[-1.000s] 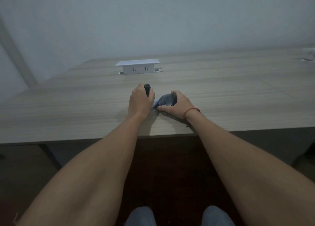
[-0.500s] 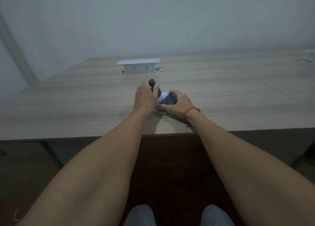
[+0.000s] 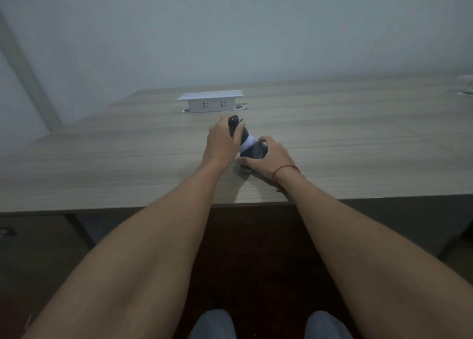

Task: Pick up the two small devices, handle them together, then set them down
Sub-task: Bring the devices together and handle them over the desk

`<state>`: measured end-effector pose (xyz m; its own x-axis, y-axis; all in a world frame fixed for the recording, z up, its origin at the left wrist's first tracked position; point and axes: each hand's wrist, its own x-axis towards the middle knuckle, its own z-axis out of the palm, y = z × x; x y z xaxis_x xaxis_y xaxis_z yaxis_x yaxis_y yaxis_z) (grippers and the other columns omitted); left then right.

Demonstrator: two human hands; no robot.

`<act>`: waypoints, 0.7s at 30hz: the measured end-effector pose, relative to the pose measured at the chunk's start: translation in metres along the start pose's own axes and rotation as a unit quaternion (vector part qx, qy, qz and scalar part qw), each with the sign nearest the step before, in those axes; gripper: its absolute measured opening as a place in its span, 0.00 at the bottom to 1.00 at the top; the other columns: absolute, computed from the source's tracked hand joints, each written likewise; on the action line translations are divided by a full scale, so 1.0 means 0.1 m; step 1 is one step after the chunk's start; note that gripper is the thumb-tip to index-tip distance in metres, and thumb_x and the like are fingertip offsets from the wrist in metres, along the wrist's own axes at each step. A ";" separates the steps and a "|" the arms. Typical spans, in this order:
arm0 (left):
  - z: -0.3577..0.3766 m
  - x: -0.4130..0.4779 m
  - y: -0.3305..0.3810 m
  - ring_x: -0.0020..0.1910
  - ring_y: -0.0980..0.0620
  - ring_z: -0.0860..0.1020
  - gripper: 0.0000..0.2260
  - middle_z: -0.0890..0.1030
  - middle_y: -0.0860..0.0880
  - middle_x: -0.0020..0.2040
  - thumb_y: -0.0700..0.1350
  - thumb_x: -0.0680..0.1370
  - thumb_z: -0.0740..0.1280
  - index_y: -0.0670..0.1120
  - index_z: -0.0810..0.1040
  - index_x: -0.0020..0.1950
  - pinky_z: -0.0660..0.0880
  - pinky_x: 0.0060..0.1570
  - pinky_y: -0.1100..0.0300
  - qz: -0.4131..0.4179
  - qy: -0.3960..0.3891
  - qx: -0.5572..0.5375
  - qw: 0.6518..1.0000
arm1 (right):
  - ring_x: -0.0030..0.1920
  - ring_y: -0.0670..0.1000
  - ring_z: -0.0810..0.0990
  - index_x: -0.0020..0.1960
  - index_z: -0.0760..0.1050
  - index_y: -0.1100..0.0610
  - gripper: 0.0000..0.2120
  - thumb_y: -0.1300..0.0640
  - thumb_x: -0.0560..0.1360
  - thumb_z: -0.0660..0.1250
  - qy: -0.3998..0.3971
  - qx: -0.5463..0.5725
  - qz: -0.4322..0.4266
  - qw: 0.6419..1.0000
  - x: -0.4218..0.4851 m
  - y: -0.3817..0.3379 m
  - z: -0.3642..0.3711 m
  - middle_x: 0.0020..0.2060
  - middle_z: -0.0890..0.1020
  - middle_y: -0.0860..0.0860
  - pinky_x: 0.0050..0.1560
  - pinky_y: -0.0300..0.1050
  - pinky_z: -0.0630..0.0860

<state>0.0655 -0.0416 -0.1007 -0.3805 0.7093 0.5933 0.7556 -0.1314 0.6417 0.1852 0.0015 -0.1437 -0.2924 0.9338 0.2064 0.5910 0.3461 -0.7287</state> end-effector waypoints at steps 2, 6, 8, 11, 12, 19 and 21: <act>0.04 -0.04 -0.07 0.45 0.48 0.75 0.12 0.77 0.44 0.48 0.48 0.80 0.62 0.39 0.75 0.53 0.71 0.44 0.56 -0.015 -0.019 0.039 0.999 | 0.62 0.57 0.73 0.71 0.62 0.51 0.46 0.35 0.58 0.72 -0.007 0.009 0.013 1.000 0.01 0.01 -0.01 0.65 0.73 0.53 0.60 0.59 0.74; 0.10 -0.13 -0.25 0.45 0.46 0.76 0.11 0.77 0.43 0.48 0.47 0.80 0.62 0.39 0.74 0.53 0.73 0.45 0.55 -0.022 -0.024 0.064 0.997 | 0.56 0.55 0.76 0.65 0.69 0.54 0.42 0.33 0.56 0.66 -0.004 -0.006 0.017 1.000 0.00 -0.02 -0.02 0.60 0.77 0.53 0.56 0.56 0.76; 0.10 -0.13 -0.25 0.45 0.48 0.75 0.11 0.77 0.43 0.48 0.48 0.80 0.62 0.40 0.74 0.53 0.75 0.45 0.54 -0.020 -0.010 0.041 0.999 | 0.54 0.54 0.77 0.62 0.71 0.53 0.39 0.33 0.57 0.64 -0.005 -0.005 0.010 1.000 0.00 -0.01 -0.02 0.56 0.78 0.52 0.55 0.56 0.76; 0.08 -0.09 -0.14 0.45 0.50 0.75 0.11 0.77 0.45 0.47 0.49 0.81 0.61 0.41 0.74 0.53 0.76 0.47 0.56 -0.037 0.037 -0.005 0.999 | 0.52 0.53 0.77 0.61 0.71 0.52 0.37 0.33 0.58 0.66 -0.010 -0.014 0.008 1.000 0.01 0.00 -0.01 0.54 0.78 0.50 0.53 0.56 0.77; 0.08 -0.08 -0.09 0.44 0.50 0.75 0.12 0.76 0.45 0.46 0.49 0.81 0.61 0.40 0.74 0.52 0.75 0.46 0.57 -0.031 0.043 -0.016 0.998 | 0.51 0.52 0.77 0.59 0.71 0.51 0.36 0.32 0.57 0.66 -0.011 -0.022 0.005 1.000 0.01 0.01 0.00 0.52 0.78 0.49 0.52 0.55 0.77; 0.10 0.04 -0.07 0.48 0.42 0.78 0.15 0.80 0.40 0.49 0.50 0.79 0.63 0.38 0.75 0.54 0.77 0.50 0.50 -0.029 -0.023 0.042 0.998 | 0.52 0.53 0.75 0.58 0.71 0.52 0.31 0.39 0.61 0.73 0.004 -0.015 0.005 1.000 0.04 0.03 -0.01 0.52 0.76 0.51 0.52 0.54 0.78; 0.07 0.03 -0.12 0.49 0.40 0.78 0.14 0.79 0.38 0.51 0.49 0.79 0.63 0.38 0.74 0.55 0.75 0.48 0.51 -0.035 -0.049 0.103 0.993 | 0.55 0.53 0.74 0.60 0.70 0.53 0.34 0.39 0.60 0.74 0.006 -0.006 0.007 1.000 0.04 0.04 -0.03 0.55 0.75 0.51 0.54 0.54 0.77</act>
<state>0.0589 -0.0328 -0.1105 -0.3903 0.7771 0.4938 0.8257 0.0582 0.5612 0.1886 0.0064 -0.1440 -0.2746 0.9396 0.2044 0.6032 0.3339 -0.7243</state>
